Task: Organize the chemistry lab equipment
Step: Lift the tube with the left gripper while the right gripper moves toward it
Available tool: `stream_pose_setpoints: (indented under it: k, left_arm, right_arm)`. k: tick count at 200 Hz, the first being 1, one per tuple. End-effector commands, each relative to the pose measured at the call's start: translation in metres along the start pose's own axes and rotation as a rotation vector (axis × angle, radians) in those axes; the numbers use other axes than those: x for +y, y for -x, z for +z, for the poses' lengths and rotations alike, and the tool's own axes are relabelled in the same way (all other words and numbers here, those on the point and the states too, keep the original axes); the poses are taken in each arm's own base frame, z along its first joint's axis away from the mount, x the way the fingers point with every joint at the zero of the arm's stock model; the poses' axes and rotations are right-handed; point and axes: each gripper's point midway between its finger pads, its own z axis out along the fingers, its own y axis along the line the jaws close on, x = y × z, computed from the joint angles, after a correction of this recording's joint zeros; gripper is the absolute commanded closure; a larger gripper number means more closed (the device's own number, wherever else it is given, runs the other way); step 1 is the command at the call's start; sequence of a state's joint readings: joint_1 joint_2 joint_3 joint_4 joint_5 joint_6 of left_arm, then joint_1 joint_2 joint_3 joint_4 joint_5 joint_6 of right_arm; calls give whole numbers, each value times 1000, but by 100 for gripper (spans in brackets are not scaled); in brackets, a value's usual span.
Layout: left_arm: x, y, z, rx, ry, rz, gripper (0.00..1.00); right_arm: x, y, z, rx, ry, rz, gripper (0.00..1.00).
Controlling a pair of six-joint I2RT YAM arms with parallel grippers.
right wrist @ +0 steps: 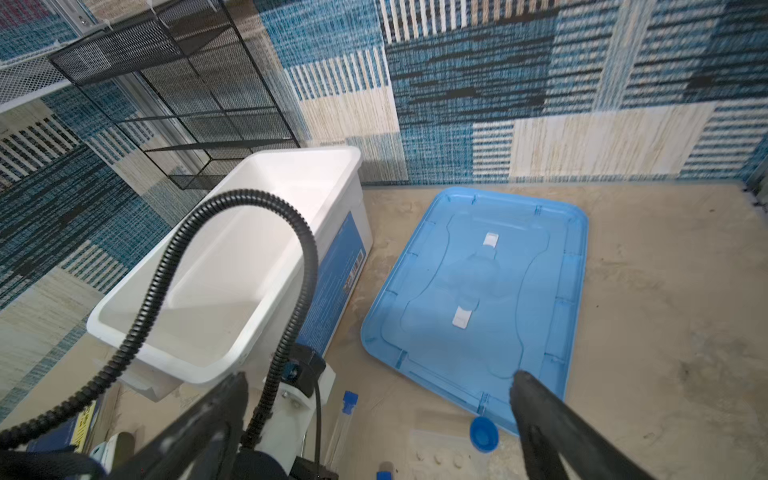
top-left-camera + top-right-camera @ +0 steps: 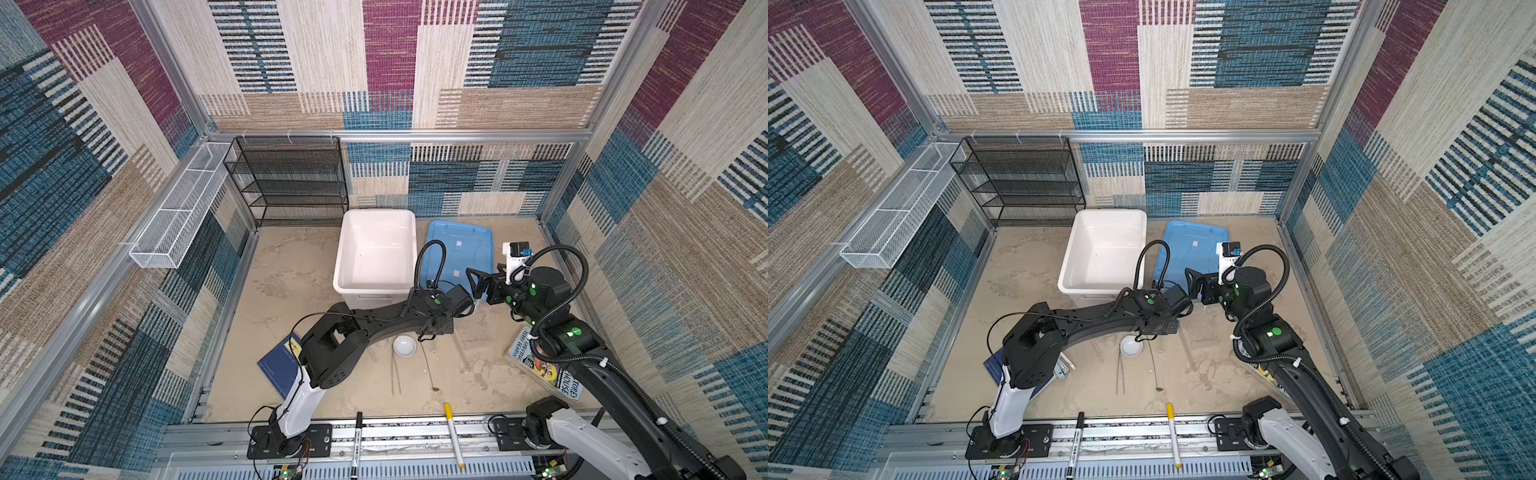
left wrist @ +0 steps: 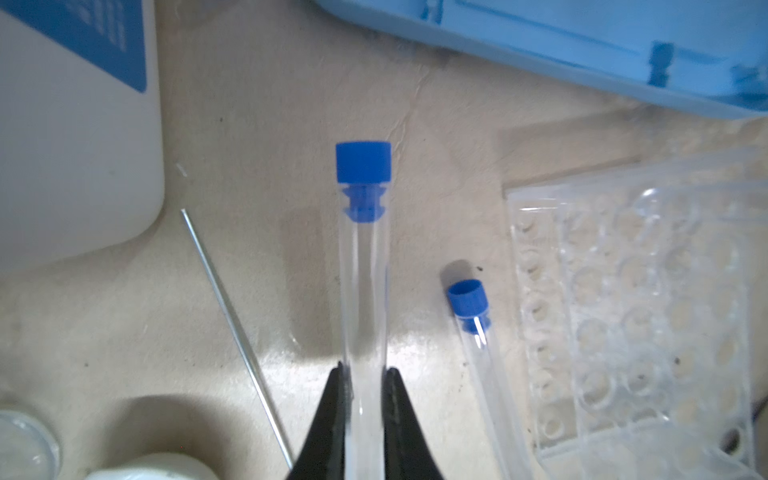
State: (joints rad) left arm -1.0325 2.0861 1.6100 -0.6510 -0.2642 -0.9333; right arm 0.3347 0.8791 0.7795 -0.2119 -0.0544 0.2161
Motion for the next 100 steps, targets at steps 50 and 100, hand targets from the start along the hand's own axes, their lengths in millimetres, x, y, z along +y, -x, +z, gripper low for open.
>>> stream_pose_setpoints:
  k: [50,100]
  left_arm:
    - [-24,44,-52,-241,-210,41,91]
    - [-41,64,-103,-393,-406,90,94]
  right_arm:
    - [4,34,-1,-29,83,149,1]
    - [0,49,-7,-13,101,164,1]
